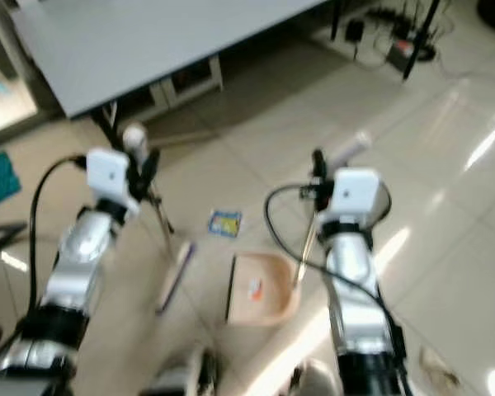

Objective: Sweep floor

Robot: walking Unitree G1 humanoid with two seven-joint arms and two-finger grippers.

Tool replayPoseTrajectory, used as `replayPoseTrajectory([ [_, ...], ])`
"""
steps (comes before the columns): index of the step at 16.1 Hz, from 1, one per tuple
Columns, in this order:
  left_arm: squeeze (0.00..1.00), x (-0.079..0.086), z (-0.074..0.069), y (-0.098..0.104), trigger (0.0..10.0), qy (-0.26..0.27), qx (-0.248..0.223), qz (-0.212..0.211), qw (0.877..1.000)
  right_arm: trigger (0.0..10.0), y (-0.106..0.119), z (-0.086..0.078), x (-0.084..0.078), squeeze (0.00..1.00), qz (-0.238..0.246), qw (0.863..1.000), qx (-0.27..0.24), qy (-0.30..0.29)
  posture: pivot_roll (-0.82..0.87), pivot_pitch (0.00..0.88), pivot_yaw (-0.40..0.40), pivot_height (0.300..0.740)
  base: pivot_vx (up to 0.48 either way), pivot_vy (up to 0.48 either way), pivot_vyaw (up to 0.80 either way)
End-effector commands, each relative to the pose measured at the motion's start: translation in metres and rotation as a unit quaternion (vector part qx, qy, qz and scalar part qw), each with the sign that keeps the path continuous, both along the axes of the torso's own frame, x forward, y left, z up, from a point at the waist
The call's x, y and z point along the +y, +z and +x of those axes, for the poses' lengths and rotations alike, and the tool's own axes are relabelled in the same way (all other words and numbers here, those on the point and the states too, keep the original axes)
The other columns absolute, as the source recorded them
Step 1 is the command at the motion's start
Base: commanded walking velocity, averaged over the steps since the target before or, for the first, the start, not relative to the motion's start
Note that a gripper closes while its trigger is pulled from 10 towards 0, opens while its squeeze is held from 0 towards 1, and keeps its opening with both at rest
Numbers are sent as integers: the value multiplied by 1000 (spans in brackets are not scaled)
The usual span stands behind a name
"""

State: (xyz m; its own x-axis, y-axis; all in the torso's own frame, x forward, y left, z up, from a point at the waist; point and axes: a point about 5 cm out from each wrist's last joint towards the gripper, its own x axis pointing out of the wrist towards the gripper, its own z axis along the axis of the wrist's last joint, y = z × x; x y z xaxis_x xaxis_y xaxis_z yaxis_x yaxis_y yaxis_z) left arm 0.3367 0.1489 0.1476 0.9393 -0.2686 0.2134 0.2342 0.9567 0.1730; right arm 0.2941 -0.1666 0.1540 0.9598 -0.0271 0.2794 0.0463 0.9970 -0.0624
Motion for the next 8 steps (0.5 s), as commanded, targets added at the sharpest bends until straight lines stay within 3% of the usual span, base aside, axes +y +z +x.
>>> replayPoseTrajectory([
  [1,0,8,0,4,10000,16,-8,1,1000,10000,6,4,5,0,-8,1000,-9,8,4,120,110,740,416,0,800],
  [4,0,7,0,6,10000,27,-5,-1,1000,10000,10,8,1,0,-16,1000,-10,4,0,106,86,740,420,0,800],
  [8,0,12,-1,8,10000,45,-7,-6,999,10000,16,12,-1,0,-15,1000,-25,5,3,91,62,740,423,0,0],
])
